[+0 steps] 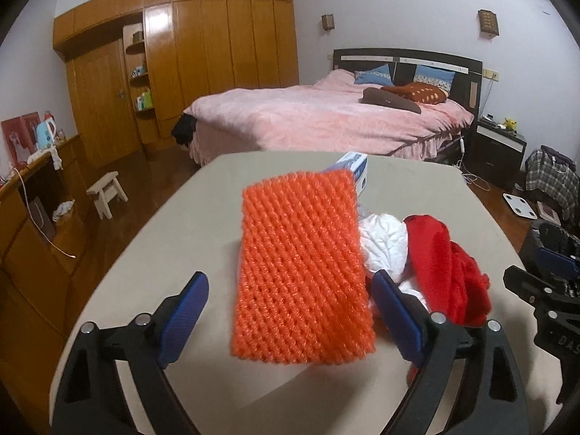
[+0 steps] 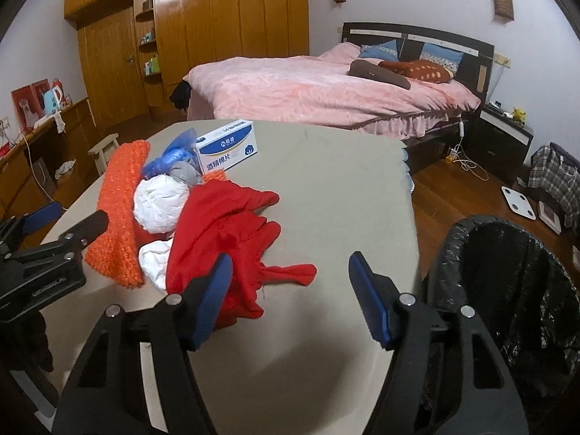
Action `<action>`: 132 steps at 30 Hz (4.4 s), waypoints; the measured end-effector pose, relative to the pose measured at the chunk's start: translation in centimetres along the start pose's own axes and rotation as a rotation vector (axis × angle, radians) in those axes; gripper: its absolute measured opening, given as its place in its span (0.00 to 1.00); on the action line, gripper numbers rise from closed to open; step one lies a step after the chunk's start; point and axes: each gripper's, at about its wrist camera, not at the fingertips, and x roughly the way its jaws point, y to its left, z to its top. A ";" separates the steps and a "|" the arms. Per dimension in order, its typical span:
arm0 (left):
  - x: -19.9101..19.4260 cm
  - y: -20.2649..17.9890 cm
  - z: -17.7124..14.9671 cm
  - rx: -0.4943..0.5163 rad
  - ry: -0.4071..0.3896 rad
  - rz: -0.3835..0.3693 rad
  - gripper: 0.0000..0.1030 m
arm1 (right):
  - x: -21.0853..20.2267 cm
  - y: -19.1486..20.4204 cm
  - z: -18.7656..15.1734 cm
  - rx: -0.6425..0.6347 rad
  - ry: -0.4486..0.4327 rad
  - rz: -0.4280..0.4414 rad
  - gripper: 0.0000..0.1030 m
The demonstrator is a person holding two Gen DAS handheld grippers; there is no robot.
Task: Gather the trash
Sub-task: 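Grasp the orange mesh scrubber with the left tool while the right tool grasps white tissue, then carry scrubber and tissue over the bin and open both tools to drop them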
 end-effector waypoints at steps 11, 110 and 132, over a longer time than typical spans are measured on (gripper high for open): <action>3.4 -0.4 -0.4 0.007 0.077 -0.043 0.72 | 1.2 0.0 0.8 -0.005 0.012 0.002 0.63; -7.9 -28.9 4.2 0.236 -0.028 -0.837 0.08 | -15.3 -23.9 -5.2 0.292 -0.129 -0.328 0.35; -5.3 -17.3 3.8 0.147 -0.062 -0.536 0.85 | -12.5 -19.2 -3.0 0.284 -0.151 -0.244 0.93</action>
